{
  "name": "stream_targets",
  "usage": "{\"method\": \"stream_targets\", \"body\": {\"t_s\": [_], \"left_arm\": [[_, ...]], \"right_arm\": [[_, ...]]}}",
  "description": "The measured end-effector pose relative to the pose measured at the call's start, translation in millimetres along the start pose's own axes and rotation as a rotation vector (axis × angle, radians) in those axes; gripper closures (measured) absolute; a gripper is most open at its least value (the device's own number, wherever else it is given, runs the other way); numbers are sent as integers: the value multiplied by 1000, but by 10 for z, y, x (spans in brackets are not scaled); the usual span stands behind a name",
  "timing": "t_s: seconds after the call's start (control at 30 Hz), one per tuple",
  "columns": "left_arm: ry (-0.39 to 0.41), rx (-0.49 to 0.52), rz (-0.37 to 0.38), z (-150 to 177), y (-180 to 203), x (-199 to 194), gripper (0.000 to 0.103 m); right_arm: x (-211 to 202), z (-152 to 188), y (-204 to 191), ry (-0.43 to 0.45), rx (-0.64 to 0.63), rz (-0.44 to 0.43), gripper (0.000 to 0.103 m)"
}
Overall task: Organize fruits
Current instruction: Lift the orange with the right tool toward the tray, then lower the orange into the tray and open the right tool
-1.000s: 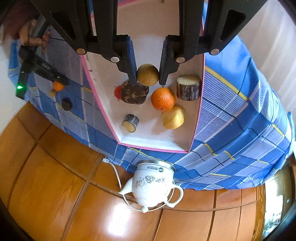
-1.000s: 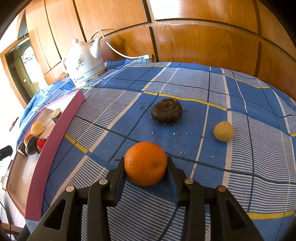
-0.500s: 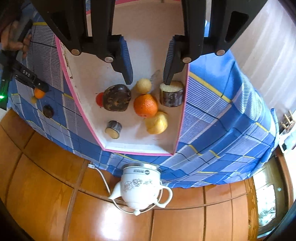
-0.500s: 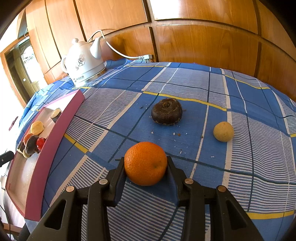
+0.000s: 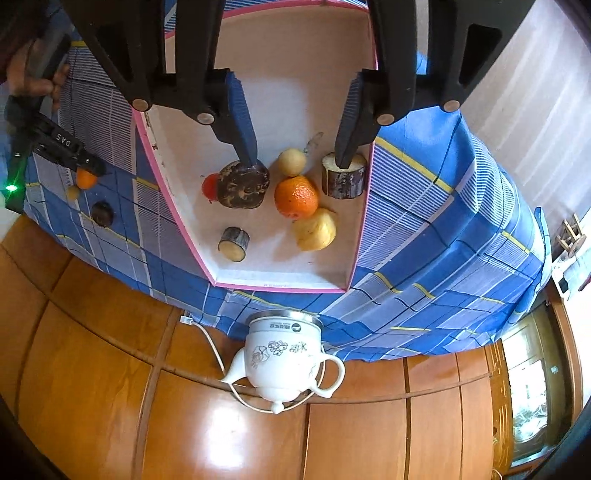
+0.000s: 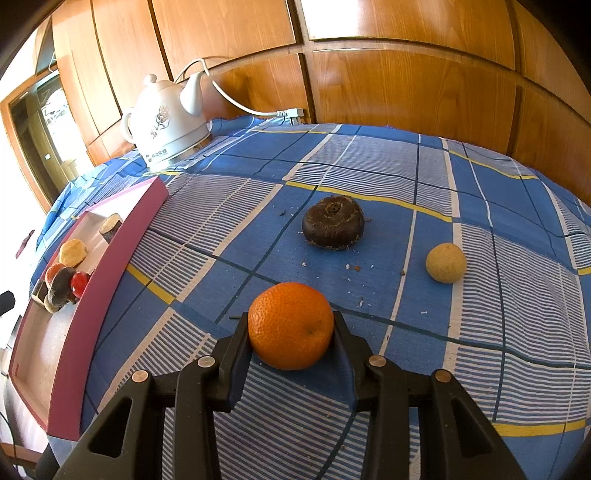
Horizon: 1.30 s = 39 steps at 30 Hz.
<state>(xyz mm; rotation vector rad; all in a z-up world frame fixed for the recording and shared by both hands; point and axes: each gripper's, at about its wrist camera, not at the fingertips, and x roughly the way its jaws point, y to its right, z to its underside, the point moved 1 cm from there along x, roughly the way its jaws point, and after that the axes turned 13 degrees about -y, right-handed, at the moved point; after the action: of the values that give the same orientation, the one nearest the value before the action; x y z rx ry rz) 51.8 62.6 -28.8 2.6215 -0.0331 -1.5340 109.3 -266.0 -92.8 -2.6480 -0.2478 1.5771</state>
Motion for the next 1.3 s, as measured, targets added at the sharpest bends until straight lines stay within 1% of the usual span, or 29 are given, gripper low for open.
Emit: {"method": "stream_targets", "body": {"t_s": [0.53,0.73,0.83,1.0,1.17,1.3], "left_arm": [[14,5,8,21,-1,-61,58],[19,1,10,17,-17,-79,58],[23,-3,11,11,-33,-86,58],[27,-13,12,27,-66,-96,58],[27,-17,16,35,-83,-100,58],[29,-25,20,39,-117,-104,58]], "right_arm": [[13,-12,-20,-12,-7,21,63],[-7,-42,-38,-36,5,37,64],[-39,-47,-66,-49,8,19,64],[-228,-97,-236,-26,-27,-30,64],[-405,-218,-647,-18,-141,-114,64],[-440,-299,-991,-34,-220,-163,64]]}}
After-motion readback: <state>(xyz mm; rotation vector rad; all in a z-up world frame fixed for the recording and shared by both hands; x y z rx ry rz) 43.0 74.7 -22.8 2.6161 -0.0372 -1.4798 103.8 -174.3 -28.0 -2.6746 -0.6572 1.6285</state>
